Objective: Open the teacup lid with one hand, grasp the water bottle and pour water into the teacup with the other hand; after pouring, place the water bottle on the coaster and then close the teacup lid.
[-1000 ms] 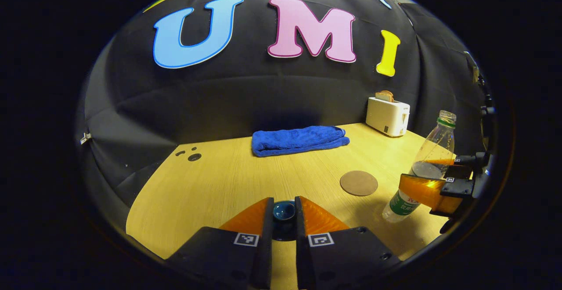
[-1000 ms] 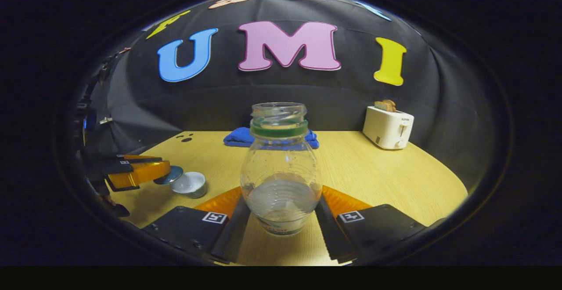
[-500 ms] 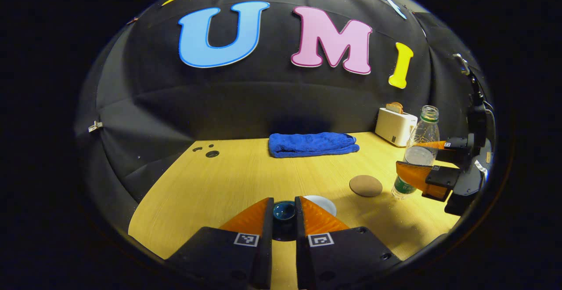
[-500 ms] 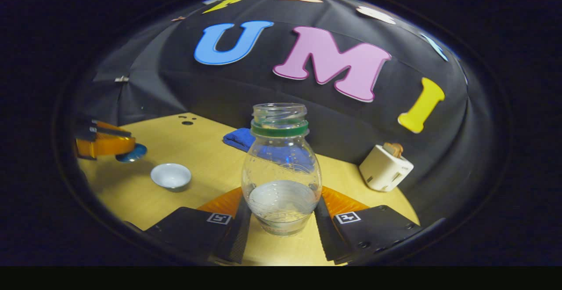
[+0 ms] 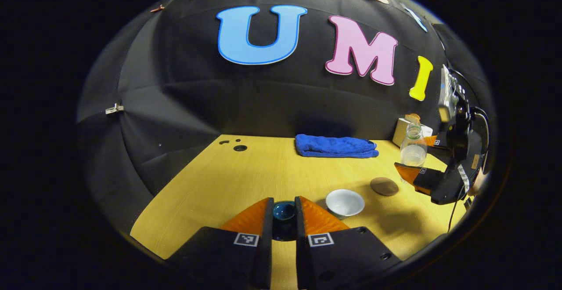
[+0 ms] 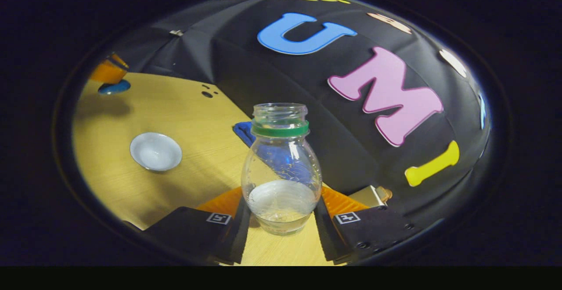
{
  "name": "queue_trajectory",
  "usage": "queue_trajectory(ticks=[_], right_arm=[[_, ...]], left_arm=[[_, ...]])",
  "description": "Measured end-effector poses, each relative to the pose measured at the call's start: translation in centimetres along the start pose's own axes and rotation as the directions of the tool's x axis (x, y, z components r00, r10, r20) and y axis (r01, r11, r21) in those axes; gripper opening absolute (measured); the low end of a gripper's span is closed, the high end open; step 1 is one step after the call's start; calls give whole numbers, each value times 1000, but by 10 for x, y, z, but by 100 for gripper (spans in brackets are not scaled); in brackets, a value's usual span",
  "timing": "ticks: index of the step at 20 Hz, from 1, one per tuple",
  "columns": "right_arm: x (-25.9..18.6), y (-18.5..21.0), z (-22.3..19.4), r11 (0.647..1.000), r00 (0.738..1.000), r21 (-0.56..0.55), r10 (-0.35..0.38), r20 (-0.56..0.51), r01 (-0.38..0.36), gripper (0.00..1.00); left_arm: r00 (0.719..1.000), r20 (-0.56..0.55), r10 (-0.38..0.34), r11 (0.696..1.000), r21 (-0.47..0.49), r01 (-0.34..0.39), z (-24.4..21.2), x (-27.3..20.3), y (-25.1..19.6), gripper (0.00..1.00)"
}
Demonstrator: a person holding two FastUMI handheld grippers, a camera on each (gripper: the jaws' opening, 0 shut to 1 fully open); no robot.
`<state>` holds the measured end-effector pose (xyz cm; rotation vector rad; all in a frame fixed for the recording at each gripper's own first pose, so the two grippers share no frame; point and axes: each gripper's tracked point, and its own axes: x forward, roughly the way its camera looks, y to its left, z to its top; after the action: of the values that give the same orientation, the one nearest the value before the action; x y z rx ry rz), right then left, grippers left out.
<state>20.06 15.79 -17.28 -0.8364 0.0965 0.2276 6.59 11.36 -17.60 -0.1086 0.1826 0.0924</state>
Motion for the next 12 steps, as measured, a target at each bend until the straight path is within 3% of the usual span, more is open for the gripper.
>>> queue_trajectory(ticks=[1, 3, 4, 10, 12], right_arm=[[3, 6, 2, 999, 1000, -39, 12, 5, -12, 67], [7, 14, 3, 993, 1000, -112, 24, 10, -22, 70], [6, 19, 5, 988, 999, -150, 28, 16, -25, 70], [18, 42, 5, 944, 999, -328, 47, 13, -40, 67], [24, 47, 6, 928, 999, -369, 49, 16, -39, 70]], left_arm=[[1000, -1, 5, 1000, -6, -5, -2, -1, 7, 27], [1000, -2, 13, 1000, -19, -13, -6, -1, 14, 23], [1000, -4, 20, 1000, -24, -20, -9, -2, 20, 27], [999, -12, 47, 998, -50, -48, -18, -5, 44, 23], [998, -16, 64, 997, -51, -65, -22, -7, 51, 26]])
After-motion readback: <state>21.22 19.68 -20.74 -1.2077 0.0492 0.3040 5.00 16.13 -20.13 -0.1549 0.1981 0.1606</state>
